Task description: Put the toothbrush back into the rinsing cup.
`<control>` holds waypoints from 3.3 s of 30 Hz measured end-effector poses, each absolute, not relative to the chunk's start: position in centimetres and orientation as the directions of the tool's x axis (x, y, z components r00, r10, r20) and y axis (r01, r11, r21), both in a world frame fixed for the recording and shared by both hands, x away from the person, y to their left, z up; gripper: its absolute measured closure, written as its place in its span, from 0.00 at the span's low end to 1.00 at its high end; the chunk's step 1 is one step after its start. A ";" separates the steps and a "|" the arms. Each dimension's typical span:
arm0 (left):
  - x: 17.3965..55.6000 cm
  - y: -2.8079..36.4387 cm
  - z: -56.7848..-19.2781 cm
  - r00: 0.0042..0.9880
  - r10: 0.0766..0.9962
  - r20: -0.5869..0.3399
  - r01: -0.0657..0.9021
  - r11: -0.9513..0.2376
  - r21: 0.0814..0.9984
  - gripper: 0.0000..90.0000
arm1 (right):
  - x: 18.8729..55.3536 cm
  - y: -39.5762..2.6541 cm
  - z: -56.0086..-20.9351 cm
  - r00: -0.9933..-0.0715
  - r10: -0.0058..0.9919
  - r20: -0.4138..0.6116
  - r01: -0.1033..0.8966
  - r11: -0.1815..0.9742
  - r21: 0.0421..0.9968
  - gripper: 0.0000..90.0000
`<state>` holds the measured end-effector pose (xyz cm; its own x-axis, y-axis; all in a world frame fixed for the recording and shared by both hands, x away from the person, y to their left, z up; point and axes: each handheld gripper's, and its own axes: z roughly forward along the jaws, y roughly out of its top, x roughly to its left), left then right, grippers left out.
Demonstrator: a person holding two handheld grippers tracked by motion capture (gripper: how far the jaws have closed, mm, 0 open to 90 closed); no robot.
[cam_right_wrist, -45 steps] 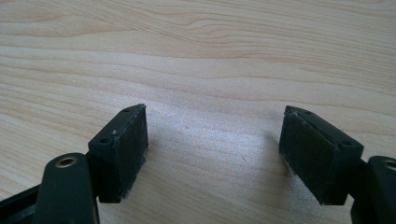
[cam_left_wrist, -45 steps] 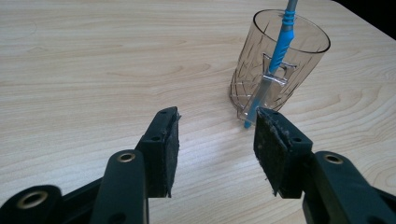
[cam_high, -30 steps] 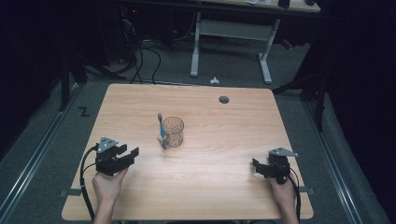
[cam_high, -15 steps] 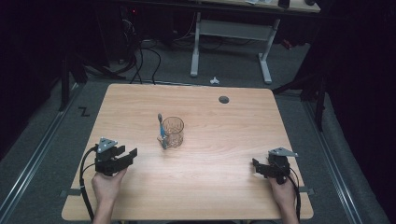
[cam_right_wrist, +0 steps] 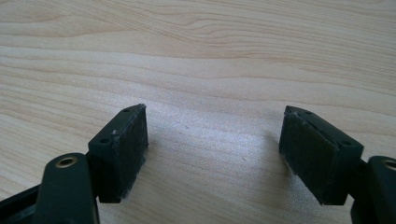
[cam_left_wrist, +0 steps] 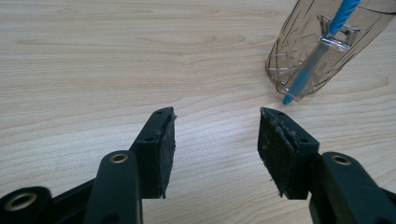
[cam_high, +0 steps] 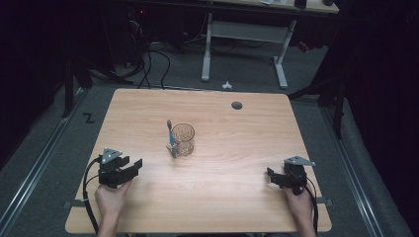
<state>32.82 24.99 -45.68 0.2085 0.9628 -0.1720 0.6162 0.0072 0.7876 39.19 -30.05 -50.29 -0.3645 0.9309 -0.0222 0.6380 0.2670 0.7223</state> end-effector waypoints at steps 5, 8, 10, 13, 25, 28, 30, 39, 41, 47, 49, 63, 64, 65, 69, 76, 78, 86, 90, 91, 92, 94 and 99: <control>32.9 25.1 -45.9 0.200 0.964 -0.173 0.621 0.012 0.784 0.52 | 39.2 -30.0 -50.3 -0.364 0.931 -0.022 0.638 0.267 0.722 0.27; 33.0 25.2 -46.2 0.194 0.966 -0.173 0.625 0.014 0.781 0.52 | 39.2 -30.0 -50.3 -0.364 0.931 -0.022 0.638 0.267 0.722 0.27; 33.0 25.1 -46.3 0.193 0.966 -0.169 0.627 0.011 0.779 0.52 | 39.2 -30.0 -50.3 -0.364 0.931 -0.022 0.638 0.267 0.722 0.27; 33.1 25.2 -46.5 0.191 0.967 -0.168 0.630 0.011 0.777 0.52 | 39.2 -30.0 -50.3 -0.365 0.931 -0.023 0.637 0.268 0.723 0.27; 33.5 25.0 -47.4 0.177 0.970 -0.165 0.641 0.013 0.768 0.52 | 39.2 -30.0 -50.3 -0.365 0.931 -0.023 0.637 0.268 0.723 0.27; 33.8 24.9 -47.7 0.171 0.973 -0.158 0.642 0.011 0.767 0.52 | 39.2 -30.0 -50.3 -0.365 0.931 -0.023 0.637 0.267 0.723 0.27; 34.0 24.8 -47.8 0.171 0.973 -0.152 0.644 0.007 0.765 0.52 | 39.2 -30.0 -50.3 -0.365 0.931 -0.023 0.637 0.267 0.723 0.27; 34.4 24.4 -48.3 0.168 0.977 -0.134 0.651 -0.008 0.759 0.52 | 39.2 -30.0 -50.3 -0.365 0.931 -0.023 0.637 0.268 0.723 0.27; 34.4 24.3 -48.5 0.166 0.978 -0.129 0.651 -0.010 0.759 0.52 | 39.2 -30.0 -50.3 -0.365 0.931 -0.023 0.637 0.267 0.723 0.27; 34.5 24.3 -48.7 0.163 0.979 -0.120 0.652 -0.016 0.758 0.52 | 39.2 -30.0 -50.3 -0.365 0.931 -0.023 0.637 0.268 0.723 0.27; 34.6 24.2 -48.9 0.160 0.980 -0.119 0.651 -0.015 0.759 0.52 | 39.2 -30.0 -50.3 -0.365 0.931 -0.023 0.637 0.267 0.723 0.27; 35.0 23.8 -49.4 0.160 0.982 -0.099 0.653 -0.030 0.756 0.52 | 39.2 -30.0 -50.3 -0.365 0.931 -0.023 0.637 0.268 0.723 0.27; 35.1 23.8 -49.5 0.160 0.982 -0.098 0.654 -0.031 0.756 0.52 | 39.2 -30.0 -50.3 -0.365 0.931 -0.023 0.637 0.268 0.723 0.27; 35.2 23.7 -49.6 0.159 0.983 -0.095 0.656 -0.034 0.754 0.52 | 39.2 -30.0 -50.3 -0.365 0.931 -0.023 0.637 0.267 0.723 0.27; 35.3 23.6 -49.8 0.158 0.984 -0.086 0.657 -0.040 0.753 0.52 | 39.2 -30.0 -50.3 -0.365 0.931 -0.023 0.637 0.267 0.723 0.27; 35.5 23.3 -50.0 0.164 0.984 -0.070 0.659 -0.056 0.750 0.52 | 39.2 -30.0 -50.3 -0.365 0.931 -0.023 0.637 0.267 0.723 0.27; 35.5 23.3 -50.1 0.164 0.984 -0.069 0.658 -0.056 0.751 0.52 | 39.2 -30.0 -50.3 -0.365 0.931 -0.023 0.638 0.267 0.723 0.27; 35.7 23.0 -50.4 0.171 0.984 -0.054 0.661 -0.074 0.747 0.52 | 39.2 -30.0 -50.3 -0.364 0.931 -0.022 0.638 0.267 0.722 0.27; 35.7 22.9 -50.5 0.170 0.984 -0.044 0.662 -0.081 0.745 0.52 | 39.2 -30.0 -50.3 -0.364 0.931 -0.022 0.638 0.267 0.722 0.27; 35.7 22.9 -50.5 0.170 0.984 -0.044 0.662 -0.081 0.745 0.52 | 39.2 -30.0 -50.3 -0.364 0.931 -0.022 0.638 0.267 0.722 0.27; 35.7 22.8 -50.5 0.168 0.985 -0.042 0.662 -0.081 0.745 0.51 | 39.2 -30.0 -50.3 -0.364 0.931 -0.022 0.638 0.267 0.722 0.27; 35.7 22.8 -50.5 0.167 0.985 -0.039 0.661 -0.083 0.746 0.51 | 39.2 -30.0 -50.3 -0.364 0.931 -0.022 0.638 0.267 0.722 0.27; 35.8 22.8 -50.6 0.167 0.985 -0.032 0.661 -0.088 0.745 0.51 | 39.2 -30.0 -50.3 -0.364 0.931 -0.022 0.638 0.267 0.722 0.27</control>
<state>35.77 22.78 -50.58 0.1670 0.9855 -0.0316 0.6614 -0.0882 0.7448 39.19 -30.04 -50.29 -0.3640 0.9311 -0.0222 0.6381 0.2667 0.7223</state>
